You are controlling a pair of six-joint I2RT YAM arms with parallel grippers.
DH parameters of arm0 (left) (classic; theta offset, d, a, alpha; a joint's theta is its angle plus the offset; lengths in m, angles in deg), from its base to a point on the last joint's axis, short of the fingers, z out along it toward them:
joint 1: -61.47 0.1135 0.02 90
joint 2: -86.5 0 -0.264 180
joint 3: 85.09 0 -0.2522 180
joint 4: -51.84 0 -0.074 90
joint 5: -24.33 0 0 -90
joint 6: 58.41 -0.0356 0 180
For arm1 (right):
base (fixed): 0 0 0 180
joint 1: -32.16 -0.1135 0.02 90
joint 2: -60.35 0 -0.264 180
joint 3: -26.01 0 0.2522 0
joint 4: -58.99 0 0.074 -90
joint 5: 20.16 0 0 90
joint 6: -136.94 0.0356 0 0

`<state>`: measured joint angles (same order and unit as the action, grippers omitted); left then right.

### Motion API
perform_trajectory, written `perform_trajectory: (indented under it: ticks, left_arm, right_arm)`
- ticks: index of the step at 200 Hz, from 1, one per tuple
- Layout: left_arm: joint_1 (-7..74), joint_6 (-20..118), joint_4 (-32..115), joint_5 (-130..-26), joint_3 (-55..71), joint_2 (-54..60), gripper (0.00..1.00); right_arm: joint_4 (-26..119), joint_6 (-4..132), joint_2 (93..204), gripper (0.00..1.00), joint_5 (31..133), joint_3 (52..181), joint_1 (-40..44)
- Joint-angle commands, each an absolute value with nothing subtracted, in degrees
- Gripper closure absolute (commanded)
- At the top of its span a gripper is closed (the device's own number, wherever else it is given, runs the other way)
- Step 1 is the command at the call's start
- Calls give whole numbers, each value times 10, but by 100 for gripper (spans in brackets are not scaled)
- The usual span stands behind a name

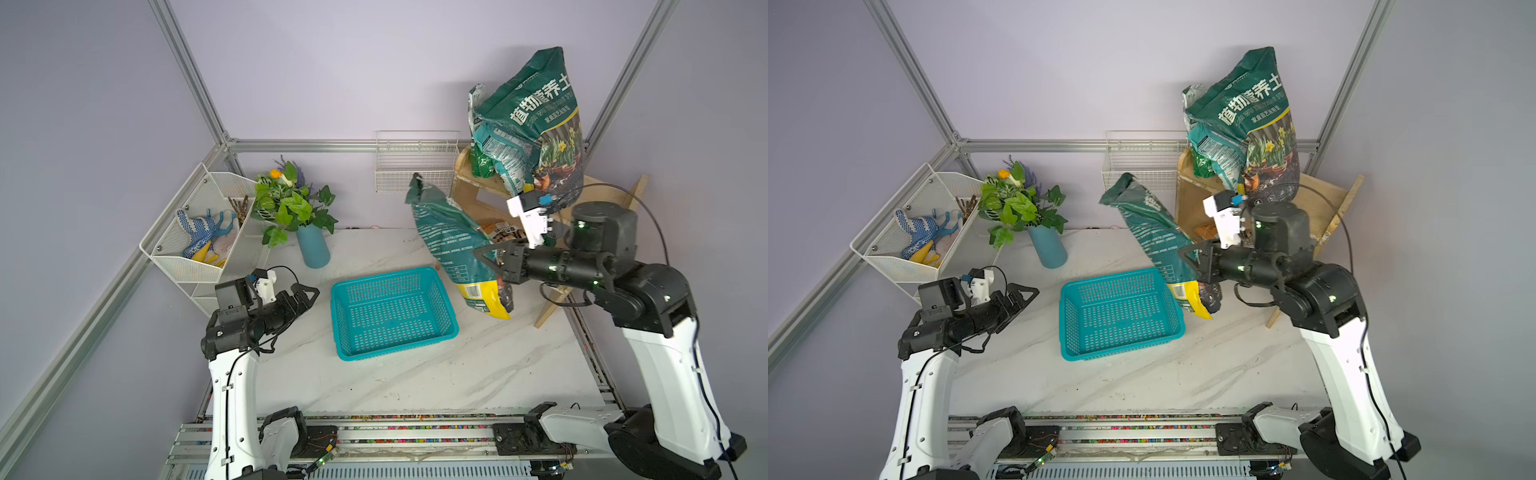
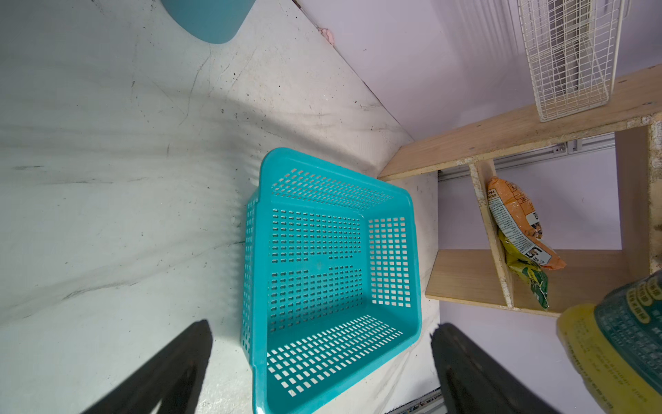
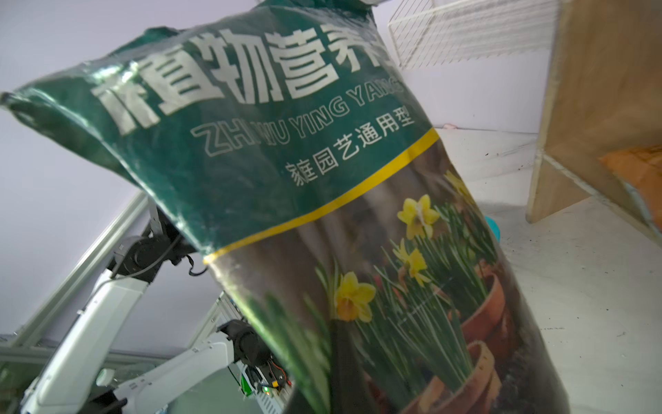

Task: Take down the fertilizer bag from the shelf
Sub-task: Place the fertilizer bag in the storage box.

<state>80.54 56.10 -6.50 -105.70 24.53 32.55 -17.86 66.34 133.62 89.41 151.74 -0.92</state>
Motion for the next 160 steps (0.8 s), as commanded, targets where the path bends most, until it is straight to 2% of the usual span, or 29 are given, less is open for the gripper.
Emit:
perform_trajectory:
  ticks: [1, 76, 160]
  left_arm:
    - [808, 558, -58, -1070, 273, 326, 0]
    - [808, 556, -60, -1069, 272, 340, 0]
    - [808, 558, -81, -1029, 261, 338, 0]
  right_arm:
    - [-16, 643, 1314, 100, 826, 1497, -60]
    - [313, 624, 1316, 100, 799, 1273, -120]
    - [546, 599, 1410, 100, 780, 1212, -163]
